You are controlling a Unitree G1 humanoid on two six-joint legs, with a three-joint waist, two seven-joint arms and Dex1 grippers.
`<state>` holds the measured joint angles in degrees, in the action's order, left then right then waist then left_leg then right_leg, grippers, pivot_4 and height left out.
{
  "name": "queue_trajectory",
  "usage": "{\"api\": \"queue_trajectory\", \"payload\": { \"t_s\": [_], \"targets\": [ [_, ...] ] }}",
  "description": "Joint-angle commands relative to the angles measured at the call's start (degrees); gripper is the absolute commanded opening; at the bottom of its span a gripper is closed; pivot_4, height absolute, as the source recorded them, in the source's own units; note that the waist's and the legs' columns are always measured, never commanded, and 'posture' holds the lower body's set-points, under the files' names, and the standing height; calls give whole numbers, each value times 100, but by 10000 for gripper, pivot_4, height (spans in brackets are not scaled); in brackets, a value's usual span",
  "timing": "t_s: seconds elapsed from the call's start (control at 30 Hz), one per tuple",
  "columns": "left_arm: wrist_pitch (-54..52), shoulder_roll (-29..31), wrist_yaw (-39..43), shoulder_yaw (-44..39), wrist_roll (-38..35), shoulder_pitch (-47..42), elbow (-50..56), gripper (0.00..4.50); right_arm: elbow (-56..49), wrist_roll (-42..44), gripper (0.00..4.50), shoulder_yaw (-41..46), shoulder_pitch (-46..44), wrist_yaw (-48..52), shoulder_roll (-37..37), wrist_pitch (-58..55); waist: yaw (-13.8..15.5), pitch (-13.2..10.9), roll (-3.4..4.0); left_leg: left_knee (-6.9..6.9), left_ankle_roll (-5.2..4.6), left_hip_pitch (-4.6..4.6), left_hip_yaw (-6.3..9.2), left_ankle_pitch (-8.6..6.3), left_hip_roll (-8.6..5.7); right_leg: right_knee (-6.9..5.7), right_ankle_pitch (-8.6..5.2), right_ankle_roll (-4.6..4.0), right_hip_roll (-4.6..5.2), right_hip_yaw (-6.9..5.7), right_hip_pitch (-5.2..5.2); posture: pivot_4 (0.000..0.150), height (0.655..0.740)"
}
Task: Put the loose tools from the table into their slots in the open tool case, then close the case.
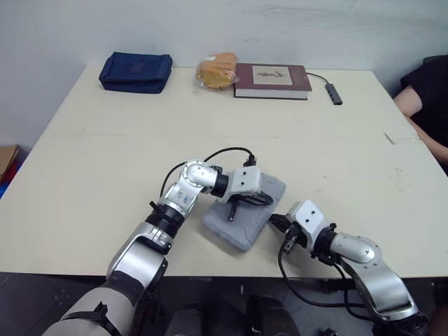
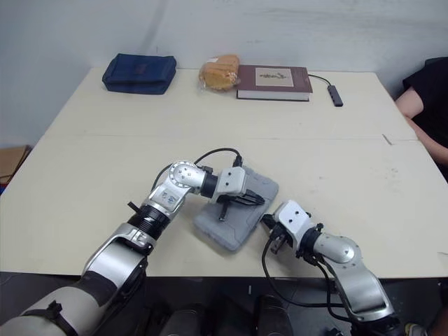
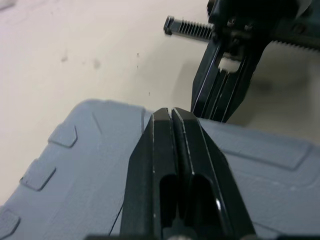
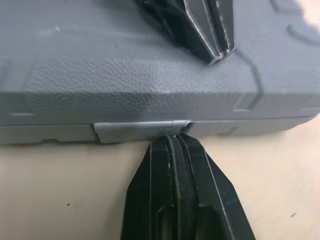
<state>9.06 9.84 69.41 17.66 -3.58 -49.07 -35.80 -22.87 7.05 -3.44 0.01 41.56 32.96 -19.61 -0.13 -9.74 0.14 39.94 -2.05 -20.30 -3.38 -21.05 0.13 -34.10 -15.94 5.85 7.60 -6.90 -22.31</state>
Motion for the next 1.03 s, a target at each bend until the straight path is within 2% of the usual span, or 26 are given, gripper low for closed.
{"api": "queue_trajectory", "payload": {
  "t_s": [0.03,0.17,0.23,0.27,0.33,0.43,0.5,0.57,0.6,0.8,1.03],
  "targets": [
    [-356,211,412,-541,-751,169,376,413,-688,666,0,605,447,755,546,285,27,-13,3,0,-1,-16,-1,5,-2,-2,0,0,-3,-3,-15,1500,7400],
    [-559,688,530,-1008,-1134,249,768,413,-1045,1174,0,1445,1058,1109,950,400,65,-44,-11,1,-3,-32,-4,13,-8,-28,0,1,-15,-29,-26,1500,7400],
    [-822,1176,525,-1349,-1292,367,932,0,-1182,1382,6538,2113,1468,1372,1123,579,98,-49,-11,2,-10,-32,-7,17,-18,-30,3,7,-16,-51,-25,1500,7400],
    [-1099,1478,611,-1470,-1375,457,1026,2603,-1239,1518,8739,2449,1644,1524,1191,649,105,-50,-11,1,-14,-32,-7,18,-23,-28,6,12,-13,-50,-24,1500,7400],
    [-1362,1935,681,-1567,-1383,694,1200,8535,-1295,1686,18902,2919,1877,1709,1277,765,103,-51,-10,1,-17,-29,-11,17,-24,-23,10,19,-10,-45,-21,1500,7400],
    [-1156,2747,214,-2022,-1109,1277,1143,21915,-1244,1735,34073,3781,2161,2003,1440,1008,118,-64,1,-4,-18,-21,-9,14,-21,-7,10,19,0,-32,-15,1500,7400],
    [-1028,3062,-54,-2179,-975,1565,1077,31710,-1150,1725,44631,4121,2276,2111,1479,1151,142,-76,-2,-8,-16,-22,-7,12,-19,9,10,18,5,3,-16,1500,7400],
    [-1036,3420,-96,-2341,-946,1943,953,41219,-922,1695,45000,4461,2355,2234,1522,1300,168,-79,-8,-14,-12,-21,-5,10,-15,15,10,18,3,4,-17,1500,7400],
    [-1035,3559,-99,-2389,-926,2096,933,44557,-822,1680,45000,4575,2377,2282,1537,1358,172,-82,-4,-16,-11,-23,-2,10,-16,19,10,18,5,3,-17,1500,7400],
    [-789,3876,-599,-2867,-997,2943,1263,44557,-170,1618,45000,4940,2449,2595,1716,1654,166,-83,-2,-41,-13,-21,-5,7,-22,24,10,18,19,7,-20,1500,7400],
    [-573,3760,-677,-2788,-1032,2999,1488,44557,37,1460,45000,4732,2223,2497,1775,1891,161,-90,7,-55,-7,-11,-15,7,-22,27,10,17,19,14,-25,1500,7400]
  ]
}}
